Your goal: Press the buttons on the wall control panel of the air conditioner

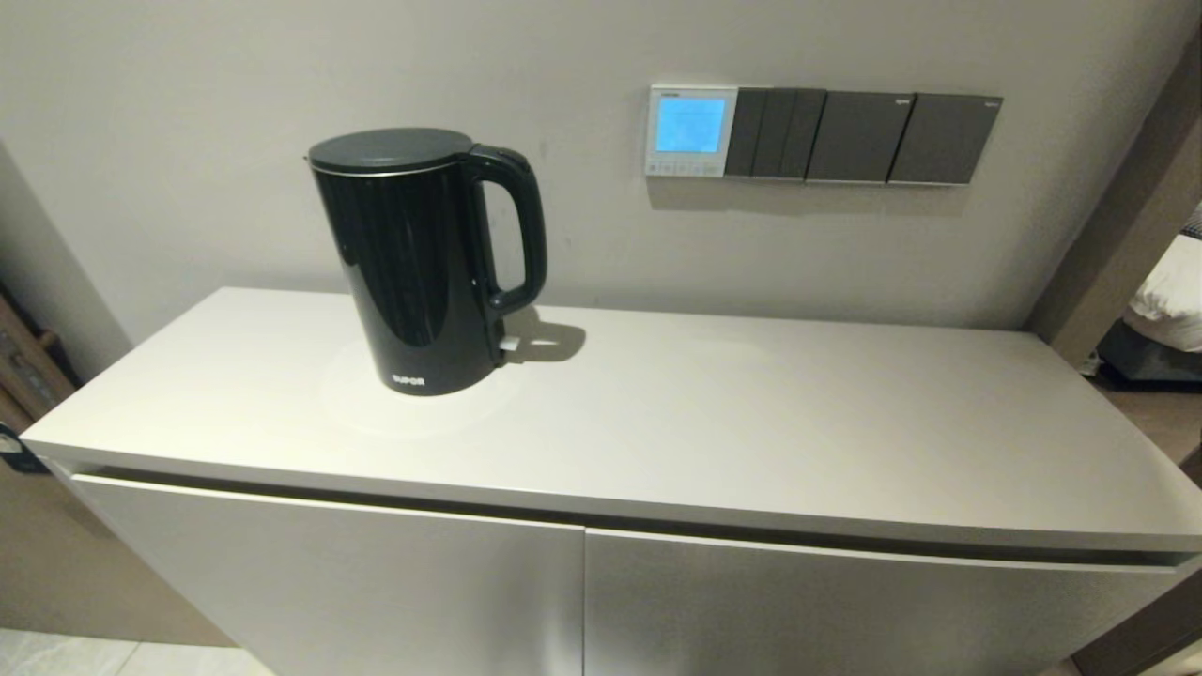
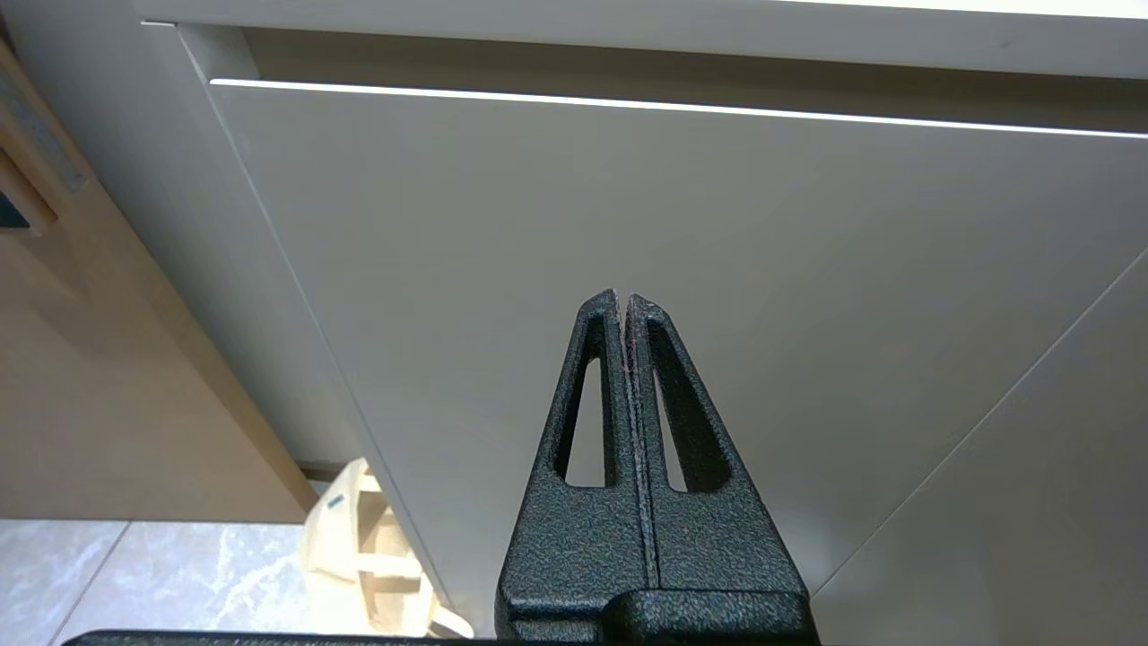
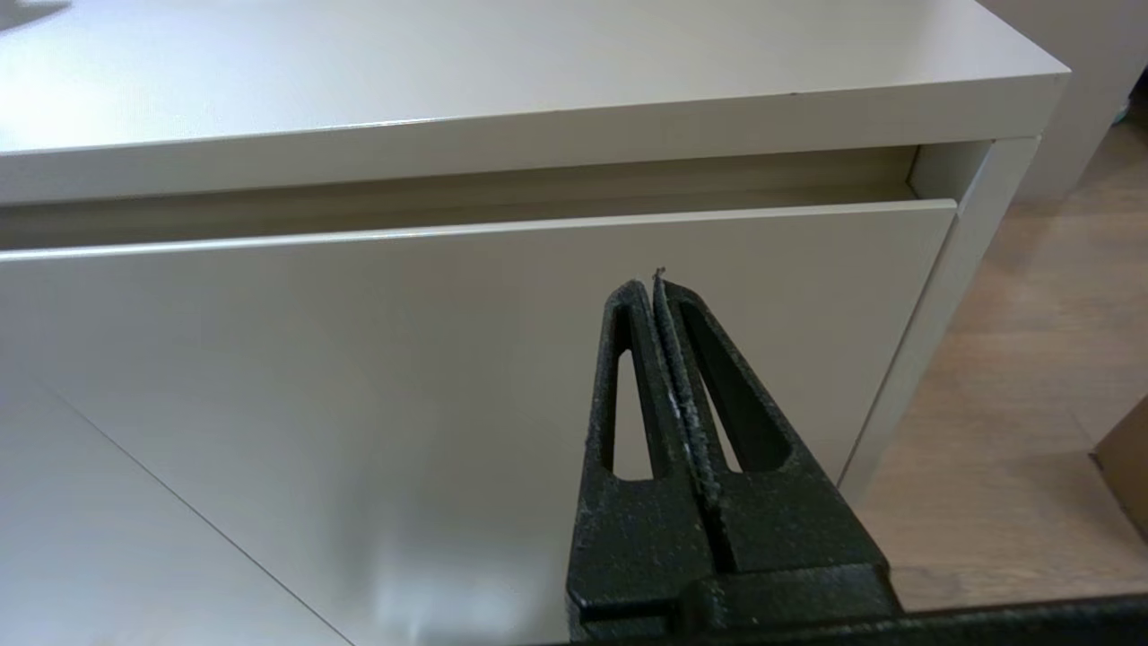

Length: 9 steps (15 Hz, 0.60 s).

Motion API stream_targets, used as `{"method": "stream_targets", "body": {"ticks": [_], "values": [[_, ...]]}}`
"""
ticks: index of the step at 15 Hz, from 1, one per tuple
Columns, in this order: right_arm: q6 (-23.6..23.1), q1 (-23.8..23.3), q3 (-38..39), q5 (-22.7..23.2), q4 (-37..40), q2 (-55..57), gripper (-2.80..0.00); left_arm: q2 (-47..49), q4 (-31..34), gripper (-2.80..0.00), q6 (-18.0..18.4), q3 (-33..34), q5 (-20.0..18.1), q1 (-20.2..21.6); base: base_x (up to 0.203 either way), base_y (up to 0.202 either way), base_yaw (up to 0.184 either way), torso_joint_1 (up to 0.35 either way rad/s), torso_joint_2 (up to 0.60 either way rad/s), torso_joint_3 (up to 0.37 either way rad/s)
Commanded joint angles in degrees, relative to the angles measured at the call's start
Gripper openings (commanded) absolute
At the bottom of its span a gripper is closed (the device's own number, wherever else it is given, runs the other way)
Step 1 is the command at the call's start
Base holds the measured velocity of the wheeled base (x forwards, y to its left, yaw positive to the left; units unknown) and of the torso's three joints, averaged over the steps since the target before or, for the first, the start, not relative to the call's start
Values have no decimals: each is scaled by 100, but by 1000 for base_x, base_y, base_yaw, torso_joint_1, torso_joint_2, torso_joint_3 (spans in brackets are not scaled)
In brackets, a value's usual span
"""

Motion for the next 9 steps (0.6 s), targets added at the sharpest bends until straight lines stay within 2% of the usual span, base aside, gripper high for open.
{"method": "stream_targets", "body": {"ticks": [1,9], "values": [[-36,11,9,1,6,30,-280,-2,4,-280,2,2,-5,0,0,0,0,0,0,0],[-3,11,9,-8,6,30,-280,-2,4,-280,2,2,1,0,0,0,0,0,0,0]]}}
